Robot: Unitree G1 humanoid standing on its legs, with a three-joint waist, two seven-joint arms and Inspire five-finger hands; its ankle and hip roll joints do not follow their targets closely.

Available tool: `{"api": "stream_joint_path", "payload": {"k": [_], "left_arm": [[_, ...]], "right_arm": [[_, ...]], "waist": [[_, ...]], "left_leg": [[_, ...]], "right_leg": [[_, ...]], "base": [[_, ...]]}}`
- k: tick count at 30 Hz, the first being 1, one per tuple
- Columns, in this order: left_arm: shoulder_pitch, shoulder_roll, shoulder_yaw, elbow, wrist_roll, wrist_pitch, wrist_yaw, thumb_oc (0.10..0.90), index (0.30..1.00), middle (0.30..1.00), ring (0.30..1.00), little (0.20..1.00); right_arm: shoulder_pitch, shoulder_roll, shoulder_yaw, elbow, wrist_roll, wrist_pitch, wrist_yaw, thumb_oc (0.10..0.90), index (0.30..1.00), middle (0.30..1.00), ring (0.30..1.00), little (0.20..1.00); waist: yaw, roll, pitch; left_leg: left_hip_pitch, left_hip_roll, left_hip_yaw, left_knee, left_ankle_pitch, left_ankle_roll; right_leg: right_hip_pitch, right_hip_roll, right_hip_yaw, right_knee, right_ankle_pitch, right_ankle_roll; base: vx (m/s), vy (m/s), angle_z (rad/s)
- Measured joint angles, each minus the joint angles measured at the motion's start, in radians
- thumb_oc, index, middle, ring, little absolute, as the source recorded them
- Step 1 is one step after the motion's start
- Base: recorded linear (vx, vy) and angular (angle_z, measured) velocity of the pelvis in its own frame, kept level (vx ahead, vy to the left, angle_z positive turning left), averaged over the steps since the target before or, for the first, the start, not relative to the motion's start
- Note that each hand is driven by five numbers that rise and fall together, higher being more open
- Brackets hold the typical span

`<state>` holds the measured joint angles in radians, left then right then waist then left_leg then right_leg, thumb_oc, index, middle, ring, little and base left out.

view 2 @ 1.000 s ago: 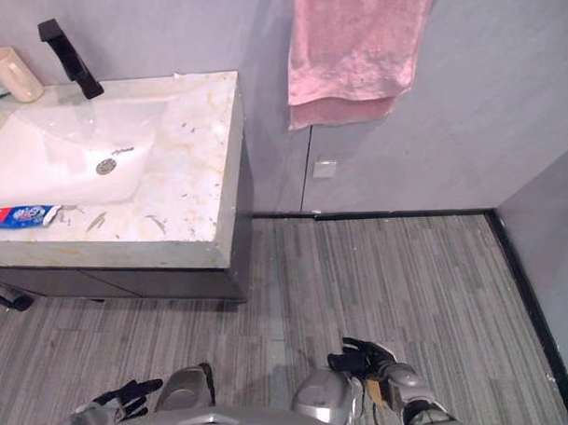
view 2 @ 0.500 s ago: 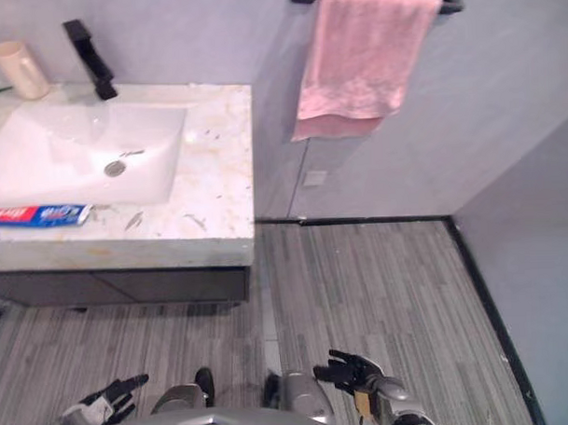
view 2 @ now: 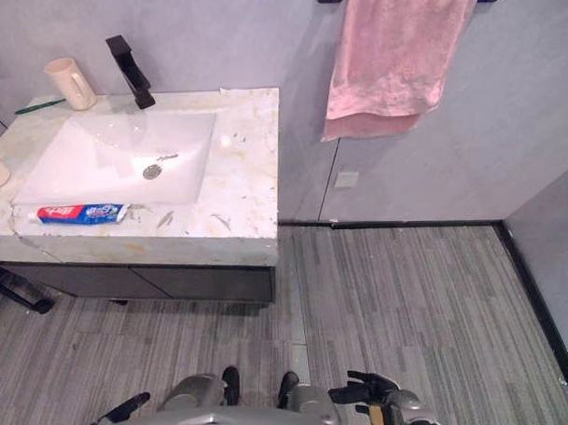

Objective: Organize the bathroom.

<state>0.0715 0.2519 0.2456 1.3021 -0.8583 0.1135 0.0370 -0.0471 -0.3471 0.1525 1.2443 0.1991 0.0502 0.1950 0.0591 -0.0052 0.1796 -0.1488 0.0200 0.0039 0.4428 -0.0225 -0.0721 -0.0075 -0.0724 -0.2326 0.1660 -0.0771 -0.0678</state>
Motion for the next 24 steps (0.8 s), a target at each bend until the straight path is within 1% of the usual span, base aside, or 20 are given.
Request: {"api": "stream_joint_path", "payload": {"k": [1,2,3,5,6,7,8,9,10,11,12,13,14,15,16,19,20,21,23,24], "left_arm": [[0.002,0.0,0.0,0.006,0.0,0.0,0.005,0.8,0.9,0.9,0.9,0.9],[-0.005,0.0,-0.001,0.006,0.001,0.0,0.003,0.8,0.9,0.9,0.9,0.9],[-0.011,-0.001,-0.001,0.012,0.001,-0.001,-0.002,0.8,0.9,0.9,0.9,0.9],[-0.033,-0.007,-0.004,0.02,0.001,-0.001,-0.002,0.8,0.9,0.9,0.9,0.9],[-0.041,-0.012,-0.004,0.015,0.001,-0.001,-0.009,0.8,0.9,0.9,0.9,0.9],[-0.044,-0.025,-0.004,0.007,0.001,-0.002,-0.019,0.8,0.9,0.9,0.9,0.9],[-0.036,-0.034,-0.005,0.001,0.001,-0.002,-0.023,0.8,0.9,0.9,0.9,0.9],[-0.033,-0.046,-0.005,0.001,0.001,-0.002,-0.024,0.8,0.9,0.9,0.9,0.9],[-0.033,-0.046,-0.005,0.001,0.001,-0.002,-0.024,0.8,0.9,0.9,0.9,0.9],[-0.044,-0.044,-0.014,-0.008,0.001,-0.002,-0.025,0.8,0.9,0.9,0.9,0.9],[-0.044,-0.044,-0.014,-0.008,0.001,-0.002,-0.025,0.8,0.9,0.9,0.9,0.9],[-0.044,-0.041,-0.019,-0.019,0.001,-0.008,-0.026,0.8,0.9,0.9,0.9,0.9],[-0.046,-0.032,-0.023,-0.032,0.0,-0.013,-0.025,0.8,0.9,0.9,0.9,0.9],[-0.055,-0.011,-0.026,-0.04,-0.001,-0.013,-0.021,0.8,0.9,0.9,0.9,0.9],[-0.06,0.011,-0.054,-0.04,-0.003,0.0,-0.013,0.8,0.9,0.9,0.9,0.9],[-0.059,0.031,-0.083,-0.041,0.003,0.004,-0.008,0.8,0.9,0.9,0.9,0.9],[-0.059,0.037,-0.084,-0.041,0.007,0.006,-0.01,0.8,0.9,0.9,0.9,0.9],[-0.058,0.04,-0.085,-0.04,0.017,0.01,-0.011,0.8,0.9,0.9,0.9,0.9],[-0.036,0.041,-0.09,-0.04,0.052,0.022,-0.014,0.8,0.9,0.9,0.9,0.9],[-0.021,0.041,-0.091,-0.041,0.081,0.031,-0.021,0.8,0.9,0.9,0.9,0.9]], "right_arm": [[-0.004,0.001,0.002,-0.004,0.001,0.002,0.001,0.8,0.9,0.9,0.9,0.9],[0.002,0.001,-0.007,-0.003,0.002,0.003,0.001,0.8,0.9,0.9,0.9,0.9],[0.003,-0.001,-0.016,-0.003,0.0,0.003,-0.001,0.8,0.9,0.9,0.9,0.9],[0.012,-0.009,-0.023,-0.003,0.001,0.002,-0.006,0.8,0.9,0.9,0.9,0.9],[0.015,-0.016,-0.026,-0.003,0.001,0.0,-0.008,0.8,0.9,0.9,0.9,0.9],[0.014,-0.036,-0.023,-0.002,-0.005,0.001,-0.007,0.8,0.9,0.9,0.9,0.9],[0.01,-0.048,-0.022,-0.001,-0.035,0.001,-0.005,0.8,0.9,0.9,0.9,0.9],[0.006,-0.067,-0.022,-0.002,-0.039,-0.001,-0.004,0.8,0.9,0.9,0.9,0.9],[0.006,-0.067,-0.022,-0.002,-0.039,-0.001,-0.004,0.8,0.9,0.9,0.9,0.9],[-0.002,-0.082,-0.026,0.004,-0.074,-0.011,-0.005,0.8,0.9,0.9,0.9,0.9],[-0.002,-0.082,-0.026,0.004,-0.074,-0.011,-0.005,0.8,0.9,0.9,0.9,0.9],[-0.006,-0.087,-0.024,0.008,-0.076,-0.015,-0.004,0.8,0.9,0.9,0.9,0.9],[-0.008,-0.081,-0.029,0.01,-0.076,-0.018,0.0,0.8,0.9,0.9,0.9,0.9],[-0.007,-0.062,-0.045,0.021,-0.077,-0.022,0.002,0.8,0.9,0.9,0.9,0.9],[-0.001,-0.051,-0.044,0.018,-0.076,-0.017,-0.001,0.8,0.9,0.9,0.9,0.9],[0.01,-0.046,-0.044,0.016,-0.074,-0.005,-0.016,0.8,0.9,0.9,0.9,0.9],[0.014,-0.044,-0.045,0.015,-0.073,0.0,-0.021,0.8,0.9,0.9,0.9,0.9],[0.018,-0.044,-0.05,0.015,-0.07,0.002,-0.031,0.8,0.9,0.9,0.9,0.9],[0.022,-0.049,-0.063,0.011,-0.065,0.002,-0.038,0.8,0.9,0.9,0.9,0.9],[0.016,-0.049,-0.061,-0.006,-0.069,0.002,-0.042,0.8,0.9,0.9,0.9,0.9]], "waist": [[-0.009,-0.001,-0.004],[-0.022,0.006,-0.015],[-0.031,0.023,-0.034],[-0.038,0.028,-0.038],[-0.038,0.04,-0.045],[-0.035,0.042,-0.045],[-0.031,0.051,-0.048],[-0.037,0.077,-0.051],[-0.037,0.077,-0.051],[-0.05,0.079,-0.045],[-0.05,0.079,-0.045],[-0.049,0.076,-0.041],[-0.048,0.071,-0.037],[-0.037,0.029,-0.019],[-0.024,0.001,-0.007],[-0.023,-0.015,-0.002],[-0.019,-0.02,0.0],[-0.015,-0.022,0.006],[-0.006,-0.025,0.017],[0.001,-0.032,0.021]], "left_leg": [[0.004,0.044,0.016,-0.006,-0.001,-0.003],[0.018,0.11,0.016,-0.033,-0.005,-0.015],[0.077,0.221,0.018,-0.168,0.033,-0.06],[0.13,0.298,-0.01,-0.257,0.081,-0.09],[0.157,0.308,-0.042,-0.294,0.098,-0.093],[0.194,0.293,-0.078,-0.324,0.104,-0.101],[0.218,0.275,-0.084,-0.35,0.105,-0.108],[0.228,0.261,-0.076,-0.364,0.119,-0.105],[0.228,0.261,-0.076,-0.364,0.119,-0.105],[0.236,0.197,-0.03,-0.365,0.016,-0.139],[0.236,0.197,-0.03,-0.365,0.016,-0.139],[0.239,0.172,-0.027,-0.376,-0.016,-0.128],[0.242,0.149,-0.022,-0.392,-0.061,-0.137],[0.232,0.099,-0.007,-0.355,-0.07,-0.101],[0.202,0.048,0.009,-0.286,-0.114,-0.055],[0.125,0.002,0.034,-0.135,-0.179,-0.006],[0.1,-0.015,0.032,-0.079,-0.206,0.01],[0.086,-0.029,0.027,-0.037,-0.231,0.022],[0.099,-0.041,0.048,-0.031,-0.242,0.045],[0.116,-0.042,0.09,-0.048,-0.227,0.051]], "right_leg": [[0.013,0.004,-0.008,-0.012,-0.004,-0.006],[0.013,0.001,-0.015,-0.015,0.005,0.011],[0.011,0.006,-0.017,-0.005,-0.006,0.009],[-0.004,-0.004,-0.011,0.025,-0.024,0.024],[-0.023,-0.019,-0.003,0.061,-0.041,0.034],[-0.057,-0.052,0.026,0.11,-0.049,0.064],[-0.079,-0.069,0.047,0.135,-0.054,0.082],[-0.09,-0.081,0.053,0.152,-0.051,0.106],[-0.09,-0.081,0.053,0.152,-0.051,0.106],[-0.111,-0.154,0.078,0.172,-0.036,0.173],[-0.111,-0.154,0.078,0.172,-0.036,0.173],[-0.112,-0.177,0.09,0.16,-0.022,0.205],[-0.113,-0.202,0.101,0.141,-0.004,0.219],[-0.11,-0.247,0.115,0.127,0.015,0.241],[-0.058,-0.302,0.107,0.051,0.045,0.251],[0.008,-0.352,0.088,-0.042,0.073,0.229],[0.016,-0.365,0.089,-0.058,0.1,0.188],[0.016,-0.378,0.091,-0.05,0.147,0.165],[-0.019,-0.392,0.102,-0.013,0.272,0.176],[-0.057,-0.403,0.08,0.002,0.343,0.195]], "base": [[0.04,0.319,0.05],[0.04,0.481,0.24],[0.02,0.402,0.24],[0.02,0.314,0.16],[0.02,0.383,-0.1],[0.03,0.412,-0.34],[0.03,0.382,-0.42],[0.02,0.203,-0.25],[0.01,0.161,0.05],[0.0,0.054,0.1],[0.02,0.257,0.08],[0.02,0.288,0.03],[0.02,0.375,-0.01],[-0.03,0.379,0.08],[-0.03,0.385,0.14],[0.01,0.301,0.32],[0.03,0.2,0.2],[0.01,0.226,0.09],[-0.02,0.269,-0.26],[-0.03,0.223,-0.84]]}}
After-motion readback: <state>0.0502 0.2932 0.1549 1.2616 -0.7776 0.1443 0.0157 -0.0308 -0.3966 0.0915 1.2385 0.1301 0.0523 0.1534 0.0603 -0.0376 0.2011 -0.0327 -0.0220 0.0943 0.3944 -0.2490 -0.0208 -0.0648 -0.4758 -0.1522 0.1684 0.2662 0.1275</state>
